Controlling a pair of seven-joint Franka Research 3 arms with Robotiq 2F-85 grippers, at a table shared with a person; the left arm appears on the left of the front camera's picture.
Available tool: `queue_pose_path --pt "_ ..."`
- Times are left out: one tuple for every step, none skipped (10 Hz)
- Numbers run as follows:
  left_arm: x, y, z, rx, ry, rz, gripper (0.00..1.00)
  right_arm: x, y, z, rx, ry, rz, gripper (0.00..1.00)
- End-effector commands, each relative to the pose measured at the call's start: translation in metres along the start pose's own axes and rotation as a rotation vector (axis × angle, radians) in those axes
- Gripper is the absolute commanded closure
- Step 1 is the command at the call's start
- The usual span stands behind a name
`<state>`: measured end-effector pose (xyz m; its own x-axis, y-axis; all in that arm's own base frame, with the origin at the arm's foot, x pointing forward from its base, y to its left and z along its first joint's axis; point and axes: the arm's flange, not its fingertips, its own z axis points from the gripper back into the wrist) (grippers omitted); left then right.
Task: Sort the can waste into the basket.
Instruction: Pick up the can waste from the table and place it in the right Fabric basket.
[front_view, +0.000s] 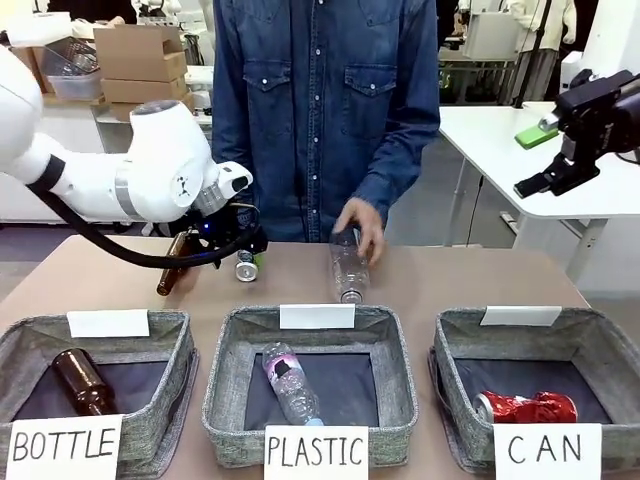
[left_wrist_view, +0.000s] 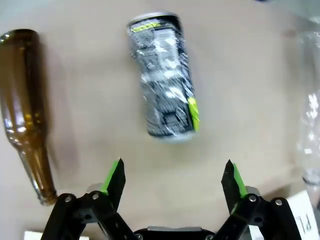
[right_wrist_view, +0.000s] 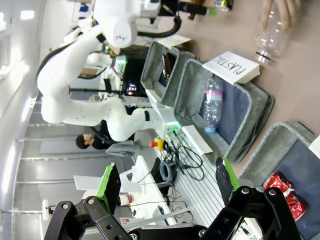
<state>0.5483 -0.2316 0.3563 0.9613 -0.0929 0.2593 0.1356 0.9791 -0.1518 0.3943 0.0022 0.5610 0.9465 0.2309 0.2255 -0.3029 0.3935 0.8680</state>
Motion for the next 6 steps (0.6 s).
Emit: queue_pose_path --pt "0.035 -0.007 -0.013 0.082 0.009 0.086 0.00 0.000 0.000 0.003 0.002 0.008 0.020 0.00" --pt "0.044 -0.008 -0.026 0.080 0.012 0.101 0.00 0.000 0.000 0.003 0.002 0.008 0.020 0.00" --pt "0.050 -0.011 -0.039 0.068 -0.013 0.096 0.00 0.000 0.000 0.003 0.002 0.008 0.020 0.00" --pt "0.054 -0.012 -0.045 0.055 -0.037 0.089 0.00 0.000 0.000 0.003 0.002 0.008 0.020 0.00" --pt "0.057 -0.011 -0.049 0.056 -0.051 0.094 0.00 0.000 0.000 0.003 0.002 0.008 0.020 0.00" --pt "0.060 -0.008 -0.054 0.083 -0.031 0.111 0.00 0.000 0.000 0.003 0.002 0.008 0.020 0.00"
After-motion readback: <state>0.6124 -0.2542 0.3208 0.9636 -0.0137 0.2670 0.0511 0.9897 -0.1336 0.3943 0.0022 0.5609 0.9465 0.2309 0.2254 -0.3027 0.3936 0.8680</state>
